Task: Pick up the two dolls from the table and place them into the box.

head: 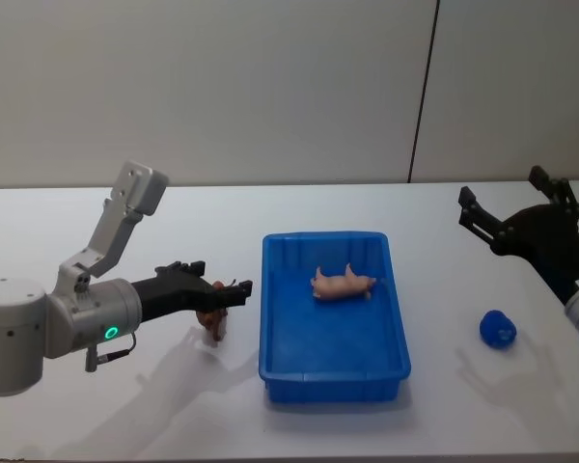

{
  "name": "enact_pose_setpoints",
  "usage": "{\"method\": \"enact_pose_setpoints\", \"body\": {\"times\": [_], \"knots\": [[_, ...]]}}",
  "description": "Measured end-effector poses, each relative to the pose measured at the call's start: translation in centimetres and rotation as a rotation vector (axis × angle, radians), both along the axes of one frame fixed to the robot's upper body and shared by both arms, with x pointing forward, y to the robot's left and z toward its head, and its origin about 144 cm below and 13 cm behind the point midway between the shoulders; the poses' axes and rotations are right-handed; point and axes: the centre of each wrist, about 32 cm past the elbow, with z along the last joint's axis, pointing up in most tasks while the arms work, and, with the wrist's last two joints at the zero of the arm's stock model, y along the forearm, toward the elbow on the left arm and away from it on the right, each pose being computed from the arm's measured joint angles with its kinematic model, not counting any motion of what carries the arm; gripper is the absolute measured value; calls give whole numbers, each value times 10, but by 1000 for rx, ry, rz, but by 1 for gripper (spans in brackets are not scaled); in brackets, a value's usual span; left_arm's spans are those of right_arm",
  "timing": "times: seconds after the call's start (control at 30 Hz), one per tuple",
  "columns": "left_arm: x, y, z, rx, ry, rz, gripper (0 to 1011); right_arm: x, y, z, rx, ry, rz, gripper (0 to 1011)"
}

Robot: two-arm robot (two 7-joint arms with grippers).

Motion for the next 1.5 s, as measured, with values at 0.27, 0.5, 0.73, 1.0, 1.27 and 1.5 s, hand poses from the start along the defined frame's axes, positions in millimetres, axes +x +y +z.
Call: {"method": "enact_pose_setpoints", "body": {"times": [0.27,0.5,0.73,1.0,1.27,1.5], "knots": [[16,0,-3,32,49,6,1001,0,0,0,0,0,0,1001],[24,3,-3,44,87,27,1001,0,0,0,0,0,0,1000],[26,9,-3,55,115,62,1001,0,0,0,0,0,0,1001],[27,14,-3,62,144,84,1001,0,0,0,0,0,0,1001],[30,16,-5,69,169,80,1001,0,0,0,0,0,0,1001],[34,18,-10,78,199,71,1001,0,0,0,0,0,0,1001]]}}
